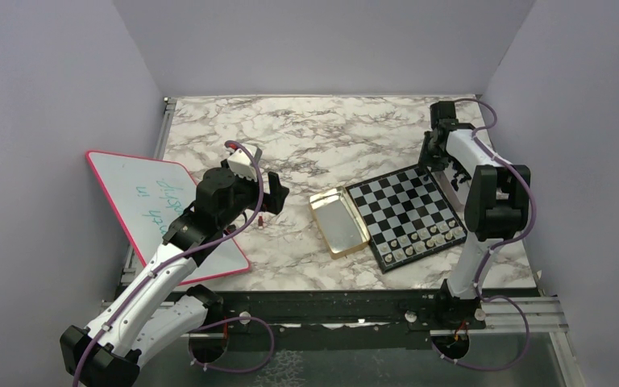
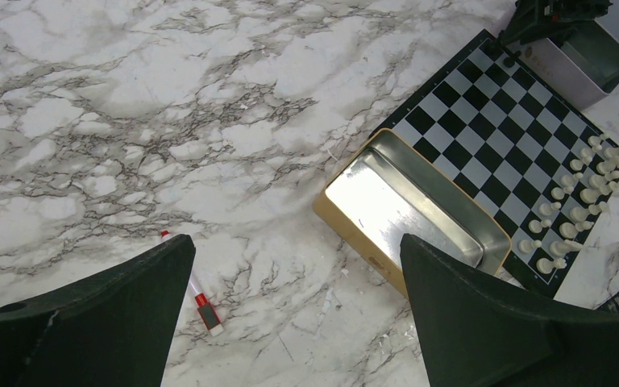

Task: Set up the chess pieces on the board
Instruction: Place the chess piece on the chessboard, then adjust the chess piece on the chessboard.

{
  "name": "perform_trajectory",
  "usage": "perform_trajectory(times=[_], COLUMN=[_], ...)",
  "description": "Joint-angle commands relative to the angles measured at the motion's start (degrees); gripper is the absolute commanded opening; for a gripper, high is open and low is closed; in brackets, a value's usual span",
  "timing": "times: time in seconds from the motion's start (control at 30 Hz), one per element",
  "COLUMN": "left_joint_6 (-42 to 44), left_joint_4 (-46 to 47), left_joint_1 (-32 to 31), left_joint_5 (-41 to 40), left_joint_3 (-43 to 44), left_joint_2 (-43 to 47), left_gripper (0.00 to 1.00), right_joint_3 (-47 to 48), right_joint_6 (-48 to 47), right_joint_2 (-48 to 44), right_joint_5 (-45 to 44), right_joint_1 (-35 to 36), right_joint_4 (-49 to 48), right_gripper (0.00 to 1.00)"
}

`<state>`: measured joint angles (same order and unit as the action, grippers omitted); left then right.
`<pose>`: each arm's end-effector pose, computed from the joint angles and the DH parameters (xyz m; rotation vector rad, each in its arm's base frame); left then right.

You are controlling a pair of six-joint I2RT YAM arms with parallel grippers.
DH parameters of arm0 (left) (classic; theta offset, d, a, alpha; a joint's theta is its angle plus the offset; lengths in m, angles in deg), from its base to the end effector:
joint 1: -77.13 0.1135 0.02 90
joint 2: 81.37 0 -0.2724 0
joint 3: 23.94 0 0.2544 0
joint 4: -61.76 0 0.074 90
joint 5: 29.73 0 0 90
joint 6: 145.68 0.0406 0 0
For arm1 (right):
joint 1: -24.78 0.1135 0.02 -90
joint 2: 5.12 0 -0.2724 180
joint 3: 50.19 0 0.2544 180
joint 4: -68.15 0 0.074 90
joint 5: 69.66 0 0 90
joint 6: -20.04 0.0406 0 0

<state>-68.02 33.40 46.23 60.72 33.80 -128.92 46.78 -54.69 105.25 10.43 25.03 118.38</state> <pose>0.1675 -0.1006 0.3238 0.3153 1.8957 -0.5199 0.4130 -0.0052 0.2078 0.4012 2.6297 -0.1443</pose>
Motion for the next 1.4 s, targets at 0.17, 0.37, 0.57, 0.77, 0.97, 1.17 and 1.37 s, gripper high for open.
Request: perform_trajectory(times=[0.17, 0.37, 0.57, 0.77, 0.97, 1.17, 1.37], left_joint_6=[0.7, 0.7, 0.7, 0.7, 0.7, 0.7, 0.7], left_joint_4=[0.6, 0.6, 0.6, 0.6, 0.6, 0.6, 0.6], left_joint_1=[-0.4, -0.4, -0.4, -0.4, -0.4, -0.4, -0.4], left_joint_5=[-0.8, -0.7, -0.8, -0.9, -0.8, -1.1, -1.1], left_joint_3=[-0.2, -0.2, -0.3, -0.3, -0.3, -0.4, -0.4], left_joint_2=[0.9, 1.1, 1.2, 1.4, 1.3, 1.7, 1.7], left_gripper=[0.99, 0.99, 0.99, 0.99, 0.99, 0.99, 0.99], right_joint_3=[1.5, 0.0, -0.5, -1.3, -1.6, -2.0, -0.5], right_joint_6=[-0.9, -1.0, -1.3, -1.3, -1.3, -1.1, -0.6], right_joint_2=[1.1, -0.4, -0.5, -1.1, -1.9, -2.1, -1.9], right_joint_5=[0.7, 1.9, 2.9, 3.0, 3.2, 3.2, 2.1], right_joint_1=[-0.3, -0.3, -0.3, -0.3, -0.3, -0.3, -0.3], right_joint_4=[0.5, 0.2, 0.4, 0.4, 0.6, 0.7, 1.1], right_gripper=[0.36, 0.35, 0.35, 0.34, 0.34, 0.34, 0.34])
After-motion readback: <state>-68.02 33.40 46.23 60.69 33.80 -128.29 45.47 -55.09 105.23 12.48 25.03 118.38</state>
